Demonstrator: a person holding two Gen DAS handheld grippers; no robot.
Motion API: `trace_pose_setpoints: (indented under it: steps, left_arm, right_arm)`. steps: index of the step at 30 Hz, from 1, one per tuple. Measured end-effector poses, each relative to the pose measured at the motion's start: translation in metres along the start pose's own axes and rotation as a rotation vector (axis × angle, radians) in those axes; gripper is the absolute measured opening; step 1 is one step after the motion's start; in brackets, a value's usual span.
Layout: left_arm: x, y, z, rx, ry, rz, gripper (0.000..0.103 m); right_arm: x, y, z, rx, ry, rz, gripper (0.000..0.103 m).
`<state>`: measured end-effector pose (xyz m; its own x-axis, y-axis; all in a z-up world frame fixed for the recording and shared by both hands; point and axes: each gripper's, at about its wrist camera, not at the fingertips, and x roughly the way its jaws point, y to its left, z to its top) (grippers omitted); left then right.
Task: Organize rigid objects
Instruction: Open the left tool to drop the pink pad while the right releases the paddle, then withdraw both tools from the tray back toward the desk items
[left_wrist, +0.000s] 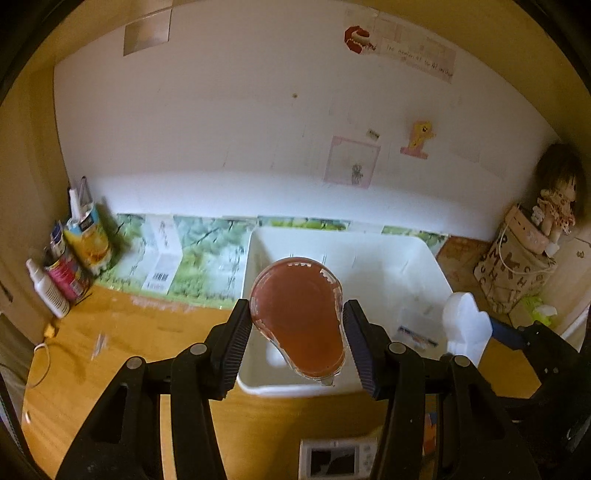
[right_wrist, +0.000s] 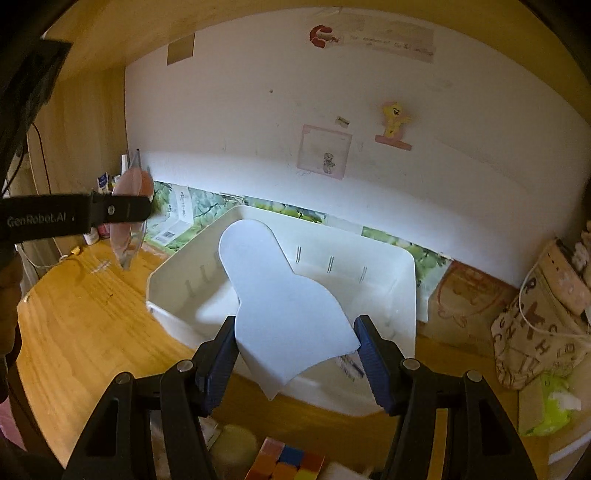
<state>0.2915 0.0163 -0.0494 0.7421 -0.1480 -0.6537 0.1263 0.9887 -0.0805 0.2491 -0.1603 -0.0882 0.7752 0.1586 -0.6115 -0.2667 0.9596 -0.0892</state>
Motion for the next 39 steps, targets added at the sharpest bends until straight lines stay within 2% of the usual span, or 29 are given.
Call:
trace_pose_setpoints:
  steps: [4, 14, 19, 21, 23, 24, 28, 39]
  left_arm:
    - [0.012, -0.002, -0.001, 0.025, -0.059, 0.063, 0.055]
    - [0.052, 0.002, -0.002, 0.010, -0.013, 0.061, 0.056]
    - [0.063, -0.004, -0.006, 0.046, 0.015, 0.044, 0.056]
    - [0.064, -0.006, -0.005, 0.047, 0.020, 0.035, 0.058]
    - [0.066, -0.007, -0.004, 0.043, 0.038, 0.027, 0.076]
    - [0.065, -0.006, -0.004, 0.040, 0.037, 0.025, 0.078]
    - [0.062, -0.006, -0.003, 0.036, 0.033, 0.037, 0.081]
    - [0.024, -0.010, 0.000, 0.040, -0.032, 0.042, 0.081]
  right_arm:
    - [0.019, 0.001, 0.001, -0.006, -0.003, -0.007, 0.063]
    - [0.046, 0.002, 0.001, 0.000, 0.002, 0.021, 0.063]
    - [0.059, 0.000, 0.002, 0.017, 0.021, 0.038, 0.063]
    - [0.062, 0.000, 0.002, 0.022, 0.031, 0.046, 0.064]
    - [0.064, -0.001, 0.002, 0.031, 0.037, 0.043, 0.072]
    - [0.063, -0.002, 0.003, 0.035, 0.034, 0.038, 0.076]
    - [0.057, -0.005, 0.003, 0.048, 0.019, 0.029, 0.079]
    - [0.018, -0.011, 0.008, 0.046, -0.045, -0.033, 0.080]
